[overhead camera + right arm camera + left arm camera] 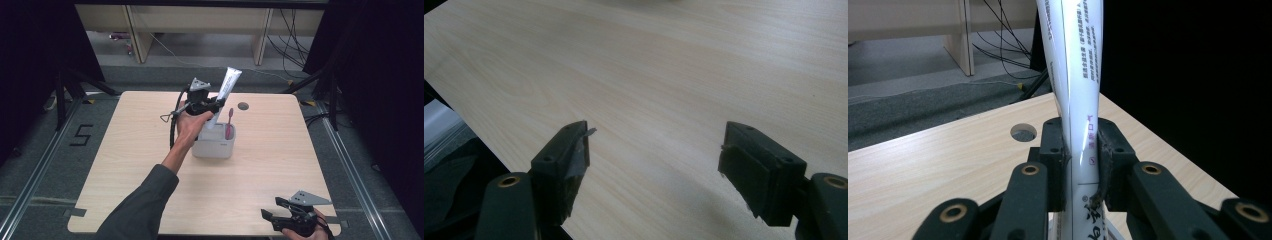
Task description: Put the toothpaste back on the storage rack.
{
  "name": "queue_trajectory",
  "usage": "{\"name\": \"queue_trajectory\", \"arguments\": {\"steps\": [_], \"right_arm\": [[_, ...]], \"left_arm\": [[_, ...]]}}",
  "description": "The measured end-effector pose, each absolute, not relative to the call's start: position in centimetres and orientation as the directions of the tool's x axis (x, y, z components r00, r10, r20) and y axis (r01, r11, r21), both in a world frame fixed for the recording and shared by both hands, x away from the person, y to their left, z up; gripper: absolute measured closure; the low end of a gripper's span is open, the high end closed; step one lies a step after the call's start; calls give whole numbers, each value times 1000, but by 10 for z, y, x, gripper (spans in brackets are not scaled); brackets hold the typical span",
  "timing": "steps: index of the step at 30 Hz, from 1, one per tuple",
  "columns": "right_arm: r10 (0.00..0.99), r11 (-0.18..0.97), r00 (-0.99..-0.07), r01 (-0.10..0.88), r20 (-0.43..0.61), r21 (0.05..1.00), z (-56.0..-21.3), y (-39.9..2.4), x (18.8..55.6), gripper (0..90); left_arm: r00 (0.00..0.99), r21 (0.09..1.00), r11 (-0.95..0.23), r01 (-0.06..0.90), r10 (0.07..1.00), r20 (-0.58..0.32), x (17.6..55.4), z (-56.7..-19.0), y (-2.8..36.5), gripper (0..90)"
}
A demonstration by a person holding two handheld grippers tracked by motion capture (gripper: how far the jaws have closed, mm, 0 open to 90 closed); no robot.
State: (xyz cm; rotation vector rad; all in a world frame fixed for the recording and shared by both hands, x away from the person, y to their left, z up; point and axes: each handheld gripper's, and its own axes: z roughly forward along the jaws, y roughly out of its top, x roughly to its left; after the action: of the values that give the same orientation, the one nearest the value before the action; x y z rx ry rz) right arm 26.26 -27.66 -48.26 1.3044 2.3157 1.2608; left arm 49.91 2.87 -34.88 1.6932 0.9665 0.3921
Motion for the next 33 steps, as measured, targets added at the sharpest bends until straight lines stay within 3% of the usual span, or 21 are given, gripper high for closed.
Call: {"name": "queue_trajectory", "arguments": {"steps": [33], "right_arm": [[778, 237, -583, 618, 235, 749, -483, -277, 262, 280]], "left_arm": [[606, 917, -23, 399, 757, -245, 511, -401, 31, 758]]}}
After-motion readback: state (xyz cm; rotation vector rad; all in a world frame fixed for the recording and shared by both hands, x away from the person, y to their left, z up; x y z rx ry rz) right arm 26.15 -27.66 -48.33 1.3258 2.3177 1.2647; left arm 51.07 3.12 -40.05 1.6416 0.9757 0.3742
